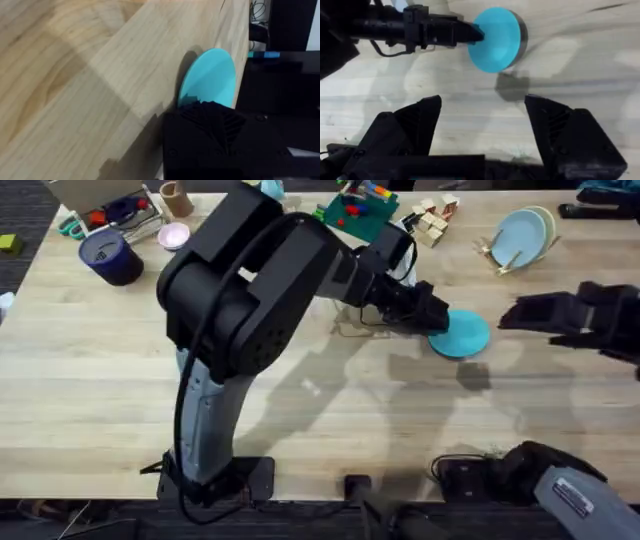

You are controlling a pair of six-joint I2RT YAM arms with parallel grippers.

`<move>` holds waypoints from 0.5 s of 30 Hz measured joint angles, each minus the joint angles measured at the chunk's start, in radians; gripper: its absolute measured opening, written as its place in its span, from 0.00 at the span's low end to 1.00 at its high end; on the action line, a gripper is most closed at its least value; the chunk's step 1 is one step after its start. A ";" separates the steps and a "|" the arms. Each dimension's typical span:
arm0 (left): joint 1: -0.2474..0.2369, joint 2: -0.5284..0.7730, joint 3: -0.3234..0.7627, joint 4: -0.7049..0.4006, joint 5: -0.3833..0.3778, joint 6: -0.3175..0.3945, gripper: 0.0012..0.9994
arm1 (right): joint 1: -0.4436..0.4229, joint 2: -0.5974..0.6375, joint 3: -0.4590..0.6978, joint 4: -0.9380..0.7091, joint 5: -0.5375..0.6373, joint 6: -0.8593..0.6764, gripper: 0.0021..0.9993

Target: Pick up the plates from the table one by one and place each into a slot on the dish rack.

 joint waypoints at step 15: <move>-0.004 -0.002 0.002 -0.002 -0.015 -0.003 0.04 | 0.000 0.201 -0.195 0.284 -0.097 0.042 1.00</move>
